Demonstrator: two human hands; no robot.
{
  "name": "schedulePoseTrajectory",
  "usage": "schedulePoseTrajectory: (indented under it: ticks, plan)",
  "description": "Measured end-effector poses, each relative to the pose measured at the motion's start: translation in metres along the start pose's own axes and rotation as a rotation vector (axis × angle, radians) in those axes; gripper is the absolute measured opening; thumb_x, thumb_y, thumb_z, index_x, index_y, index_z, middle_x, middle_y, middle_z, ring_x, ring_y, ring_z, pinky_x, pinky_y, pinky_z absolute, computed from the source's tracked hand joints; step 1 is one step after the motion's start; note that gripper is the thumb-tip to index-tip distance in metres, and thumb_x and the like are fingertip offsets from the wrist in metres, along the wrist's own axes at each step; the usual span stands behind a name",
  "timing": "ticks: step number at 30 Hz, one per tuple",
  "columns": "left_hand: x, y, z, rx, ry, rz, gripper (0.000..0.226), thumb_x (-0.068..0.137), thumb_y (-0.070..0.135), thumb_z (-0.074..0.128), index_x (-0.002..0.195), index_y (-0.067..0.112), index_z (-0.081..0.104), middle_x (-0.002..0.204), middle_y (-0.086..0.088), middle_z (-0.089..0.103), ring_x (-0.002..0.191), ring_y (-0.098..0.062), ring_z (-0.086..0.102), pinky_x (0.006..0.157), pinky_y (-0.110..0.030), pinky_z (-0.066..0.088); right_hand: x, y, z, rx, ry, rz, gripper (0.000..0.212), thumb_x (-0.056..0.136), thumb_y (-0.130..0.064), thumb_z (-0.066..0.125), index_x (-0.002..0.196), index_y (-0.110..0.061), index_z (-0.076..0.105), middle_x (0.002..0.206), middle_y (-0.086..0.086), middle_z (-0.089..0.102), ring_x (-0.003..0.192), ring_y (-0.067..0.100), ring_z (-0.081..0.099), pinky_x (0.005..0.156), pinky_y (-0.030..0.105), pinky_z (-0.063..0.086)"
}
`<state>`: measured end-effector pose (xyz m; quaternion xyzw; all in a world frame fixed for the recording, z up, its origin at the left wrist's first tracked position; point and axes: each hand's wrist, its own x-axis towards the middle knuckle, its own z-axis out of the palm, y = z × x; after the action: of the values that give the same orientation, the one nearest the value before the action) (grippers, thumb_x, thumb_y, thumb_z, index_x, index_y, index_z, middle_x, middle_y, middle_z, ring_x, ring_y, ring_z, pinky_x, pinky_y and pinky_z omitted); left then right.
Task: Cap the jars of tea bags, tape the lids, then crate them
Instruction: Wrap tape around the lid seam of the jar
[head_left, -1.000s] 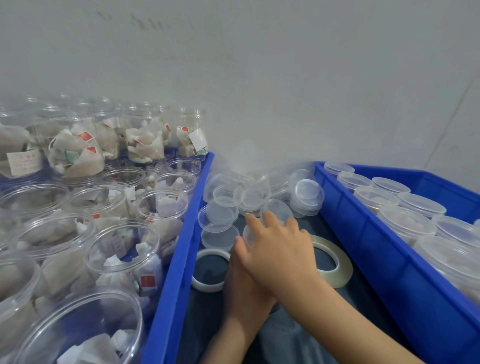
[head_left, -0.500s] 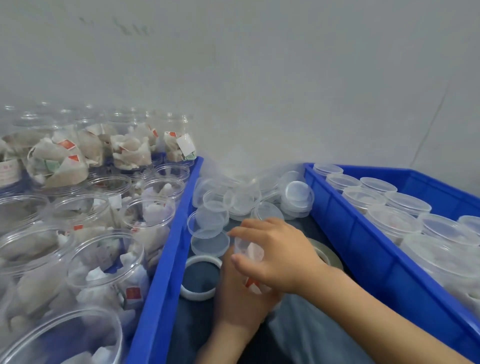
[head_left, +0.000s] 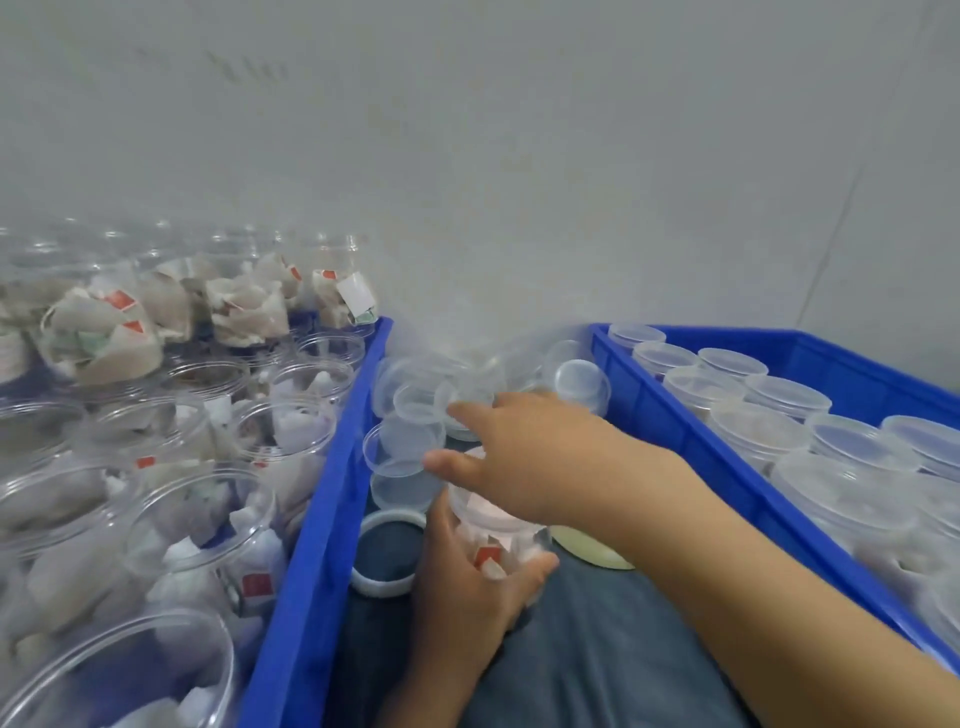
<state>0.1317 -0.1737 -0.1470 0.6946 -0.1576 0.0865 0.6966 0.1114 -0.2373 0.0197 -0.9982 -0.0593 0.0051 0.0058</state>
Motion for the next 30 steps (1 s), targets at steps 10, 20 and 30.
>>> schedulePoseTrajectory:
  ticks: [10, 20, 30]
  plan:
    - [0.001, 0.013, -0.005, 0.310, 0.003, 0.028, 0.062, 0.063, 0.027, 0.065, 0.120, 0.003, 0.058, 0.113, -0.009, 0.064, 0.102, -0.023, 0.062, 0.080, -0.019, 0.043, 0.017, -0.008, 0.074, -0.027, 0.396, 0.147, 0.034, 0.091, -0.048, 0.036, 0.109, -0.024, 0.053, 0.114, -0.002, 0.053, 0.107, 0.028, 0.046, 0.071, 0.039, 0.027]
    - [-0.007, 0.016, -0.010, 0.065, 0.049, -0.055, 0.089, 0.038, 0.048, 0.085, 0.119, 0.044, 0.047, 0.102, 0.017, 0.066, 0.086, 0.013, 0.060, 0.067, -0.003, 0.044, -0.005, 0.077, 0.101, 0.937, 0.554, 0.442, 0.027, 0.094, -0.027, 0.053, 0.121, -0.027, 0.057, 0.127, -0.008, 0.058, 0.120, 0.010, 0.049, 0.101, 0.028, 0.036]
    - [-0.004, 0.009, 0.000, 0.442, 0.180, 0.000, 0.116, 0.040, 0.025, 0.096, 0.140, 0.008, 0.040, 0.136, -0.017, 0.042, 0.124, -0.031, 0.041, 0.102, -0.036, 0.034, -0.023, 0.094, 0.152, 0.243, 0.372, 0.285, 0.041, 0.095, -0.047, 0.041, 0.134, -0.035, 0.041, 0.131, -0.013, 0.050, 0.120, 0.007, 0.043, 0.091, 0.022, 0.032]
